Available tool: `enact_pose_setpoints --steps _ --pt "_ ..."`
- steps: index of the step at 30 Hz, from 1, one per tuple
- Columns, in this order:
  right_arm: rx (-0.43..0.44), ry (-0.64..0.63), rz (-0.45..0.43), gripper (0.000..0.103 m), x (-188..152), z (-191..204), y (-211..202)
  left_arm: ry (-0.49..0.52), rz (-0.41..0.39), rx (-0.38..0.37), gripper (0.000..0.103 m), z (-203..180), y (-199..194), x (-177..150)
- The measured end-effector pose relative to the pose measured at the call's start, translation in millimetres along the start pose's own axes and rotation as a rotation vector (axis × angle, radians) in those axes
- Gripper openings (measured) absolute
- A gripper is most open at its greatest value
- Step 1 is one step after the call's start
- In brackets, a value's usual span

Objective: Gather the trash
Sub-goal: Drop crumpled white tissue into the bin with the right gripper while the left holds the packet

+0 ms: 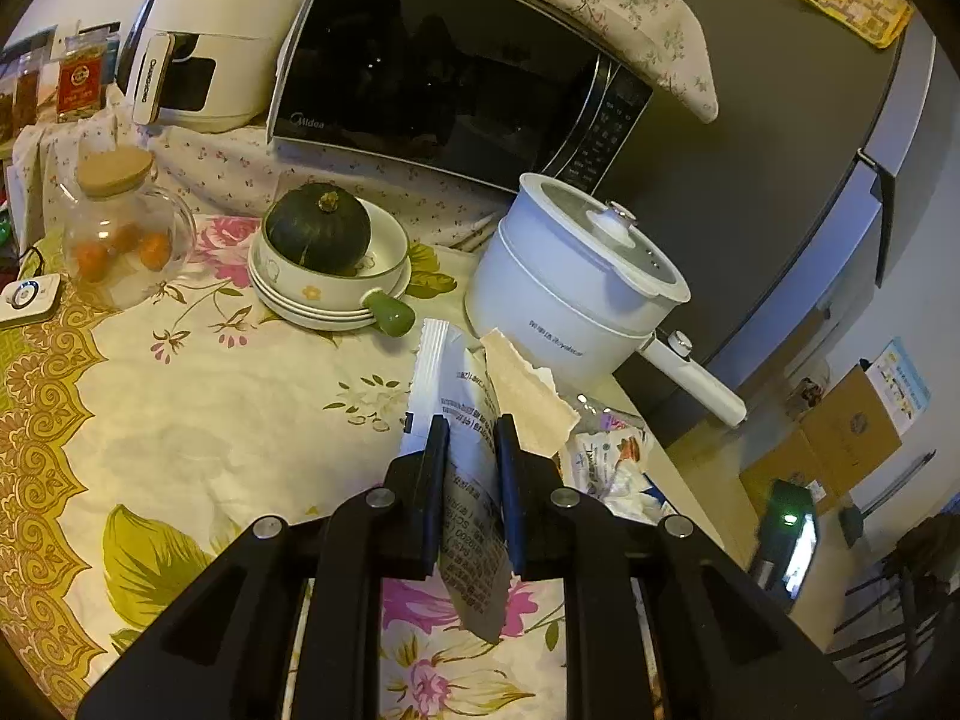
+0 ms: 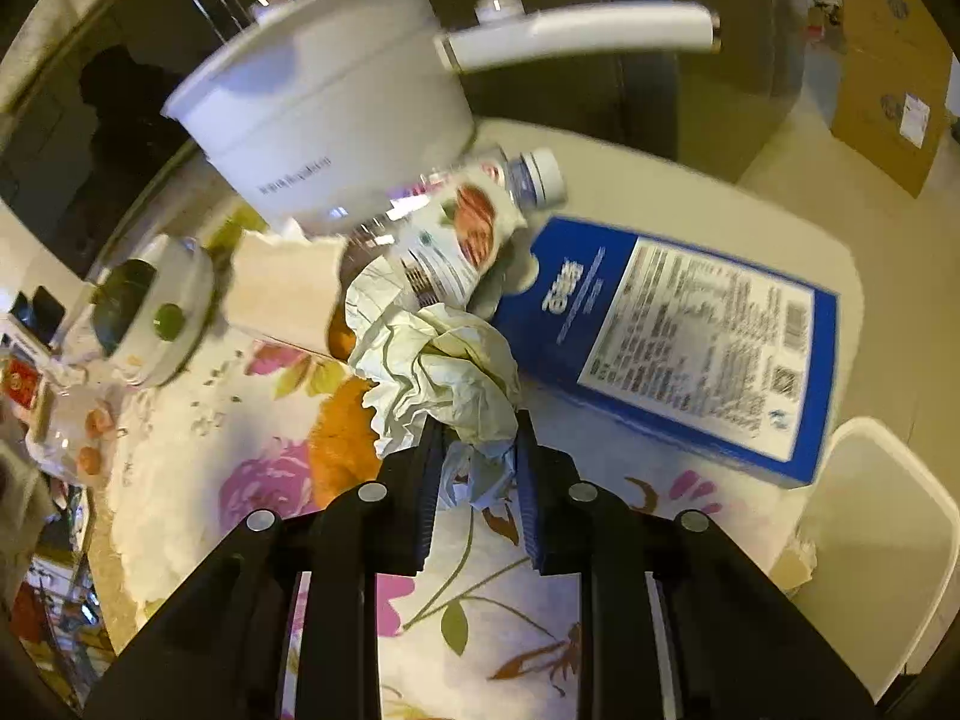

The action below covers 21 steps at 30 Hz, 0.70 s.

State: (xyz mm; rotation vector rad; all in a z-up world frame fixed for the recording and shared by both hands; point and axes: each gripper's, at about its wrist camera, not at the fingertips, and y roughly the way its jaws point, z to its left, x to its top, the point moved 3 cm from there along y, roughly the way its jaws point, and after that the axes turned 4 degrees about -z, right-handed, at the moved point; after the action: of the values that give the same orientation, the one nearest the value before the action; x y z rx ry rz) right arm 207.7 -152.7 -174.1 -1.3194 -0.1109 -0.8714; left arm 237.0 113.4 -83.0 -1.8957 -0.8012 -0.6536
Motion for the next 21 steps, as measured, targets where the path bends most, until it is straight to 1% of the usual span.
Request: enact_pose_setpoints --steps 7,11,15,18,21 --pt "0.013 -0.034 -0.106 0.022 15 -16 -52 0.018 -0.01 -0.029 0.016 -18 -5 -3" --pt "-0.008 -0.066 -0.172 0.022 20 -35 -84 0.048 -0.014 -0.057 0.016 -37 -9 -8" --pt "-0.058 -0.097 -0.223 0.022 20 -67 -116 0.082 -0.011 -0.085 0.016 -56 -10 -16" --pt "-0.102 -0.112 -0.237 0.023 15 -93 -134 0.105 -0.002 -0.106 0.017 -71 -10 -24" --pt "-0.141 -0.121 -0.234 0.023 5 -116 -143 0.131 0.012 -0.125 0.017 -86 -10 -33"
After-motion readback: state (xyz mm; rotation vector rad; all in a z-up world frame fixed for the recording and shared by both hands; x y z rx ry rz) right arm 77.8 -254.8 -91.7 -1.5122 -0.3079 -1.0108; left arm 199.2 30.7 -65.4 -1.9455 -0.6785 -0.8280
